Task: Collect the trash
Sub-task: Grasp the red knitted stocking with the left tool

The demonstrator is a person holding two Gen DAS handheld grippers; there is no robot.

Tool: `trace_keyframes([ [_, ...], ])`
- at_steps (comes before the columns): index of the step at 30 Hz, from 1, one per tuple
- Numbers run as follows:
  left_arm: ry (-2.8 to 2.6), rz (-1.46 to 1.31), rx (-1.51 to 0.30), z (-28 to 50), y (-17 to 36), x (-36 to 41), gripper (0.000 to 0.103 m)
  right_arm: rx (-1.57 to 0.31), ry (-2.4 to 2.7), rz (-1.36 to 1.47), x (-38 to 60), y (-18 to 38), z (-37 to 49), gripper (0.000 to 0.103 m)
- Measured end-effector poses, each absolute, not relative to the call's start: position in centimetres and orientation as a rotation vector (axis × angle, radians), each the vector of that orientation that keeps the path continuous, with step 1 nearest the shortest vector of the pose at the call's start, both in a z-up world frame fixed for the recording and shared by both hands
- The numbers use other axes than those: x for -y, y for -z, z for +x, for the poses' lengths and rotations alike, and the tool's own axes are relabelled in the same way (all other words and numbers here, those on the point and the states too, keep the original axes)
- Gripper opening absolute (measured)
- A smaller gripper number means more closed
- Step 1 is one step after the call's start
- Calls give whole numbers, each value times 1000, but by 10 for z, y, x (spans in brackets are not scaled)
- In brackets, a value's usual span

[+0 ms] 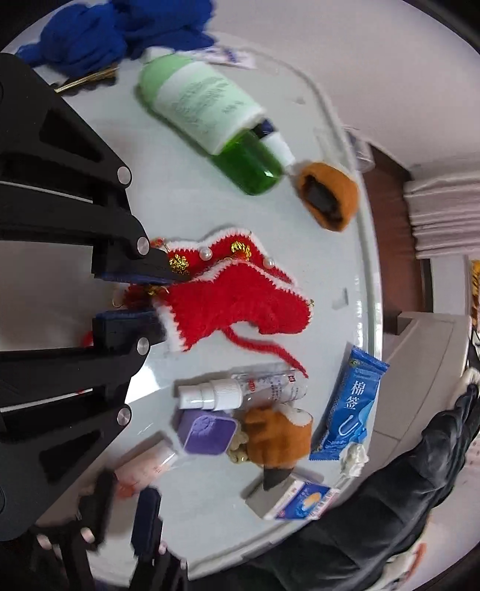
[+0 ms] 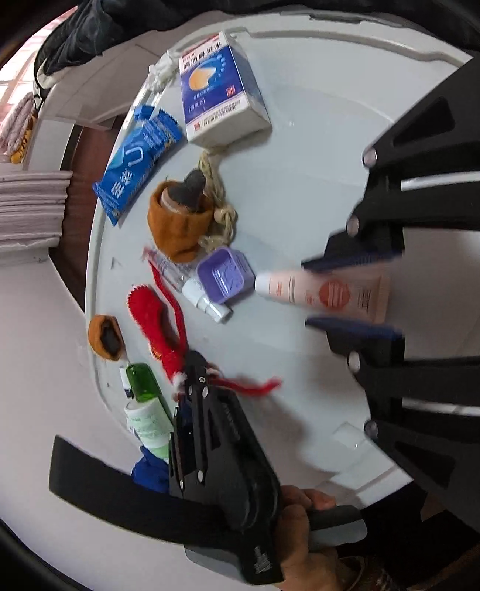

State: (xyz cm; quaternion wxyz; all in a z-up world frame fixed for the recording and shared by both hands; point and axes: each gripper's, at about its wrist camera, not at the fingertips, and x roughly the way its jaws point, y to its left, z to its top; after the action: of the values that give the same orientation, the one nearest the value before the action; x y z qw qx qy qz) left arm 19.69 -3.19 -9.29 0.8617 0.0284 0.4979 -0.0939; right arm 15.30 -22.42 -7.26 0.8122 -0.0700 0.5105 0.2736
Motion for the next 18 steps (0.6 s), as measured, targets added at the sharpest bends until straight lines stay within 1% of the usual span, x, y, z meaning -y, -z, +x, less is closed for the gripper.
trace_keyframes([
  [6, 221, 66, -1009, 161, 67, 17, 10, -1098, -556, -275, 207, 79, 149, 38],
  [8, 227, 67, -977, 149, 58, 18, 11, -1110, -542, -270, 206, 78, 150, 35],
  [9, 235, 56, -963, 140, 52, 16, 11, -1109, -533, -272, 206, 78, 149, 31],
  [12, 258, 15, -942, 118, 41, 13, 11, -1098, -524, -271, 207, 75, 140, 26],
  [18, 292, -13, -913, 80, 30, 11, 12, -1075, -473, -293, 212, 69, 125, 23],
])
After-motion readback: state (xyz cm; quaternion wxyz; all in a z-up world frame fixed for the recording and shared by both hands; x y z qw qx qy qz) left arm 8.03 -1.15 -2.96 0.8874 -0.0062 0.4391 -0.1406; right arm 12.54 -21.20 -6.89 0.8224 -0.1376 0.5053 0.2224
